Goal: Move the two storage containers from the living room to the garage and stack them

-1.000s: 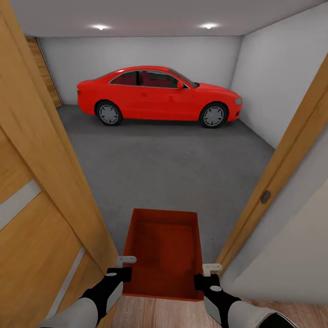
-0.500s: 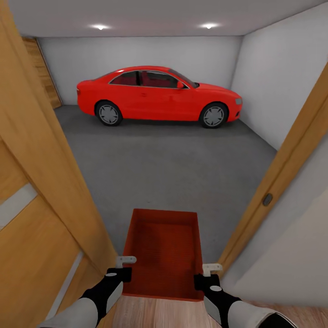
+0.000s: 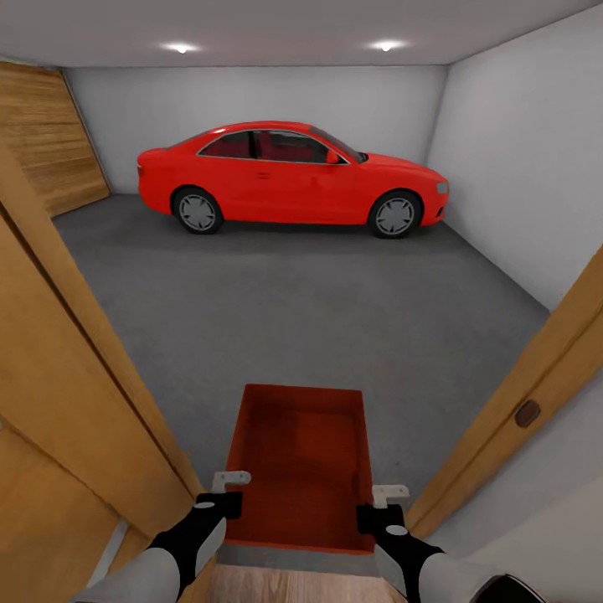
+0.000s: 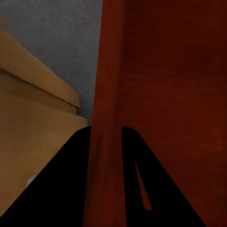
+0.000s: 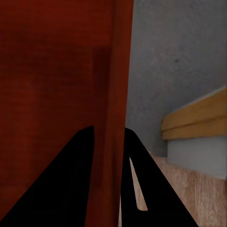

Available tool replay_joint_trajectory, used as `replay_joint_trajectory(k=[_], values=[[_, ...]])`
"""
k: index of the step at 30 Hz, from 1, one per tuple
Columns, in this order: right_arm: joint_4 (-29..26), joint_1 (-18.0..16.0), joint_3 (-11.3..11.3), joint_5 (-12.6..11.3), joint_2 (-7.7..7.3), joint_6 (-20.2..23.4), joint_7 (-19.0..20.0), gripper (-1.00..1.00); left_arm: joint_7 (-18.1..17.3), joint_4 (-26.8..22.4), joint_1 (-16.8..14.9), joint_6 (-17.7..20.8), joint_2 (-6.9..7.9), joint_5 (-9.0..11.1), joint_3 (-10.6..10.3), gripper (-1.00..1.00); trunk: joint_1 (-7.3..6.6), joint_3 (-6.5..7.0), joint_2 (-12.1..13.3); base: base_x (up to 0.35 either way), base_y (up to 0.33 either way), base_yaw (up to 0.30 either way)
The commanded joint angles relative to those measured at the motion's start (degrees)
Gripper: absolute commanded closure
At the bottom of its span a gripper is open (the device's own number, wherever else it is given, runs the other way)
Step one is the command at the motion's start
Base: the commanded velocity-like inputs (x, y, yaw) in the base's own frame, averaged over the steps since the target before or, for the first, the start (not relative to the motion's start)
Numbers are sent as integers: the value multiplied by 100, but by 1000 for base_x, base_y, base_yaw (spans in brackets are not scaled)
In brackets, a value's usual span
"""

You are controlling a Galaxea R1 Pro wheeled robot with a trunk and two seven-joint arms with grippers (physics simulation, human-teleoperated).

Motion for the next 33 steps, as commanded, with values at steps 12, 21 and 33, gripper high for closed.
replay_joint_trajectory(k=[12,21,33], values=[[-4,-8,53,-53,-165,-242,-398,100,48,8,-2,46,4,54,-36,100,6,-10,-10,322,0,0],[-4,-8,53,-53,-165,-242,-396,100,48,11,1,46,4,56,-36,100,6,-10,-10,322,0,0],[-4,-8,53,-53,-165,-242,-398,100,48,10,0,46,4,55,-36,100,6,-10,-10,322,0,0]])
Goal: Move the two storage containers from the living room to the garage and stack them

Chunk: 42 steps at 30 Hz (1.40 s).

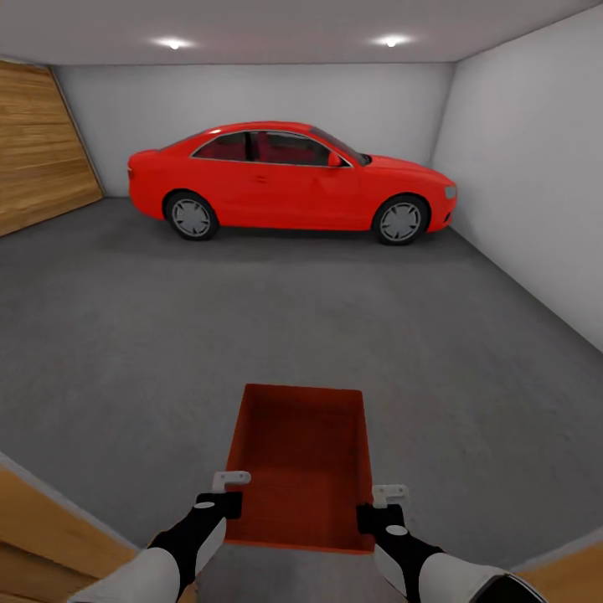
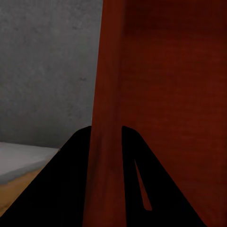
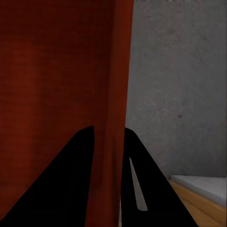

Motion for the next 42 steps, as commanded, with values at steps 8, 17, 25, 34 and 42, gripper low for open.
replay_joint_trajectory(k=[8,17,25,34,42], values=[[-4,-7,55,-53,-165,-238,-396,100,48,14,1,48,4,57,-34,100,6,-10,-10,322,0,0],[-4,-7,55,-53,-165,-241,-399,100,48,15,3,48,4,56,-34,100,6,-10,-10,322,0,0],[-4,-7,55,-53,-165,-246,-400,100,48,16,3,48,4,57,-34,100,6,-10,-10,322,0,0],[-4,-7,55,-53,-169,-247,-395,100,48,16,2,48,4,57,-34,100,6,-10,-10,322,0,0],[-4,-7,55,-53,-167,-247,-396,100,48,16,3,48,4,57,-34,100,6,-10,-10,322,0,0]])
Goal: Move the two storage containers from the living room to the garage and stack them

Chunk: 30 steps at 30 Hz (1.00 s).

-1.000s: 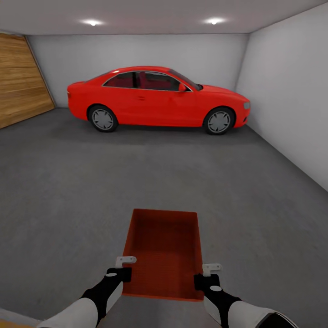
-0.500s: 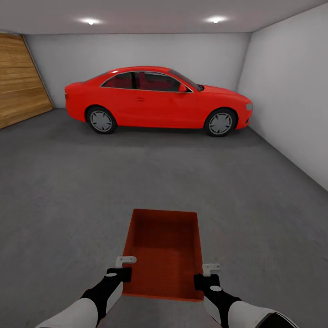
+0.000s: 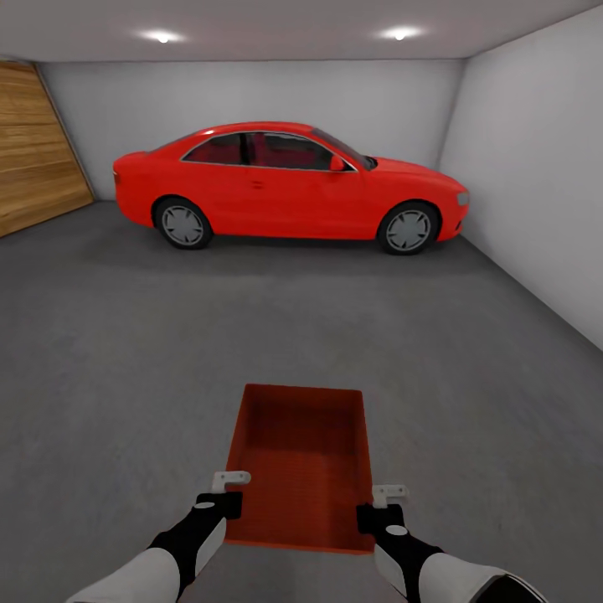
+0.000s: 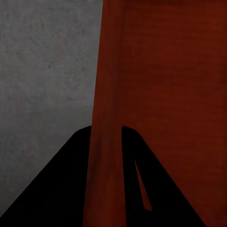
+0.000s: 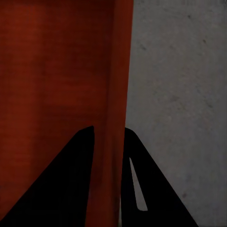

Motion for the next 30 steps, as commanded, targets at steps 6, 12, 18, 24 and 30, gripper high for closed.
replay_joint_trajectory(k=[6,12,18,24,30], values=[[-4,-7,50,-53,-169,-249,-394,100,49,11,1,57,4,54,-37,100,6,-10,-10,322,0,0],[-4,-7,50,-53,-173,-249,-397,100,49,11,1,57,4,54,-37,100,6,-10,-10,322,0,0],[-4,-9,50,-53,-167,-249,-400,100,49,10,1,57,4,54,-37,100,6,-10,-10,322,0,-54],[-4,-8,50,-53,-165,-248,-402,100,49,11,1,57,4,54,-37,100,6,-10,-10,322,0,-262],[-4,-7,50,-53,-165,-244,-402,100,49,11,1,57,4,54,-37,100,6,-10,-10,322,0,-285]])
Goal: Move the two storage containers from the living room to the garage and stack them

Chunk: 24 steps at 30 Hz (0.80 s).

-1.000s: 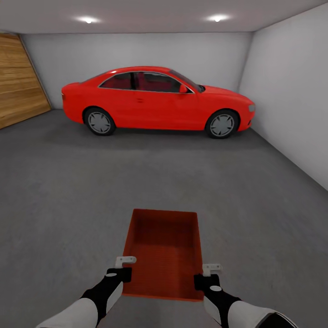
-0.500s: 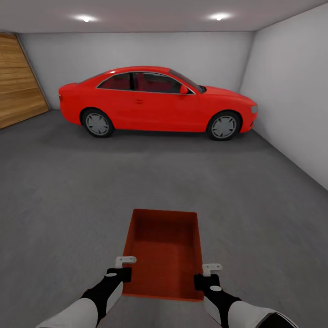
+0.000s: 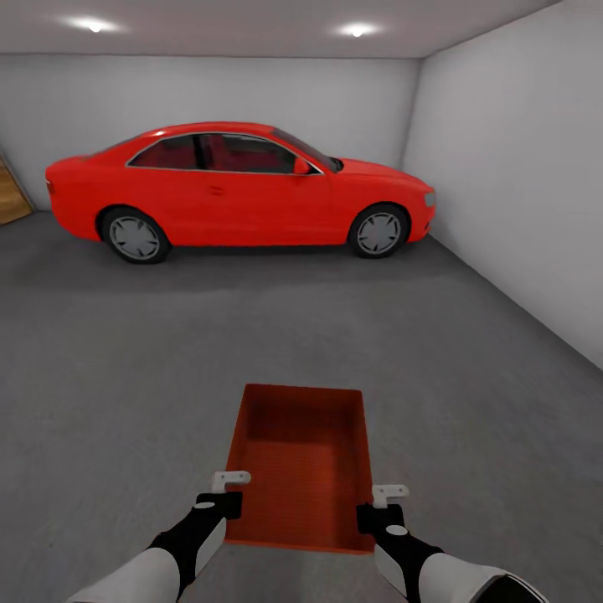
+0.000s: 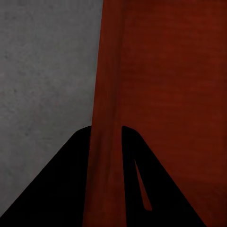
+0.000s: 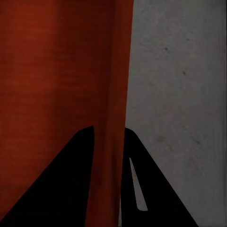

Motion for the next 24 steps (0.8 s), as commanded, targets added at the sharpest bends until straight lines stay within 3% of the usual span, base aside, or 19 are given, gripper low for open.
replay_joint_trajectory(k=[1,24], values=[[-2,-9,50,-52,-164,-237,-400,100,49,8,3,65,5,54,-37,100,6,-10,-10,322,0,-286],[-2,-9,50,-52,-164,-234,-395,100,49,8,3,65,6,54,-37,100,6,-10,-10,322,0,-286]])
